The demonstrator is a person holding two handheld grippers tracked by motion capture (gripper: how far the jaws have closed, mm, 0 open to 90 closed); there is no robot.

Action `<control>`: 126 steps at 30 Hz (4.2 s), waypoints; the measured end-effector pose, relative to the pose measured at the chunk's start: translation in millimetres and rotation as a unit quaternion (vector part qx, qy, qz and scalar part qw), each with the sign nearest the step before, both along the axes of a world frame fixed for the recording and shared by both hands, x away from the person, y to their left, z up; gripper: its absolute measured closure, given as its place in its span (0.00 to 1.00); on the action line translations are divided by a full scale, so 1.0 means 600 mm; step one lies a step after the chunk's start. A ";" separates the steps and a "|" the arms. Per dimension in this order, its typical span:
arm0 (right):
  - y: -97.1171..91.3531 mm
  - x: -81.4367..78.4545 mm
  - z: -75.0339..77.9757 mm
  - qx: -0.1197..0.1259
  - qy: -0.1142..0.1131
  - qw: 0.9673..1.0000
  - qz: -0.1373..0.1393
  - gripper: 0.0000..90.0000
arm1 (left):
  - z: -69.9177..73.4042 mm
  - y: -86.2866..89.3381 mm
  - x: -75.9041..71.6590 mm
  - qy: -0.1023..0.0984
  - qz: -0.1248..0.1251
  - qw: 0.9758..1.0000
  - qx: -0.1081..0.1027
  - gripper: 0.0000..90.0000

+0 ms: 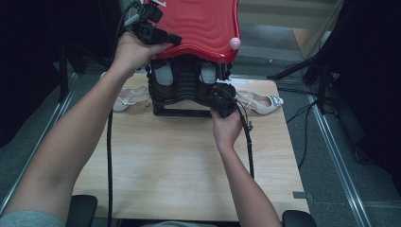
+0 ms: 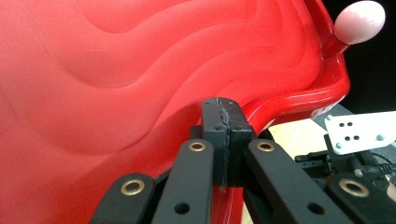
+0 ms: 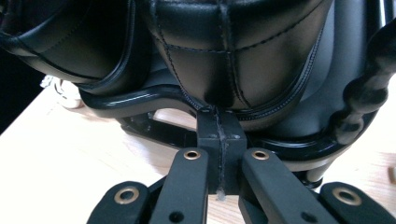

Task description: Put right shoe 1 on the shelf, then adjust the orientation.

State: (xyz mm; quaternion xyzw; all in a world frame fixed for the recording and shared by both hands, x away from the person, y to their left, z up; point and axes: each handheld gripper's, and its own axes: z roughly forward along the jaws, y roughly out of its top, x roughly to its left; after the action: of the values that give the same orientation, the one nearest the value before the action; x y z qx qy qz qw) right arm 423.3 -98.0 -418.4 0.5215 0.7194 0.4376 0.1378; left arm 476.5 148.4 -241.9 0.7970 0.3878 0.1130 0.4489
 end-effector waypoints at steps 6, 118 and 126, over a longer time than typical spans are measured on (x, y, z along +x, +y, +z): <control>-0.005 0.007 -0.006 -0.014 0.008 1.000 -0.009 1.00 | -0.001 0.001 0.000 0.000 0.000 1.000 -0.001 1.00; -0.173 -0.125 -0.130 0.003 0.048 0.987 0.152 0.87 | -0.349 0.233 -0.097 0.108 0.158 0.981 -0.038 1.00; -0.165 -0.123 -0.134 -0.013 0.050 0.986 0.160 0.88 | -0.348 0.263 -0.059 0.109 0.198 0.974 -0.023 1.00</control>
State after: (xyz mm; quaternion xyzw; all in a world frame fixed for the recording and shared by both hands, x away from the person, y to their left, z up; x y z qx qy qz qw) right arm 349.7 -197.2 -499.0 0.4190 0.8052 0.4180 0.0369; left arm 441.4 306.1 -450.6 0.7014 0.5870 0.1033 0.3908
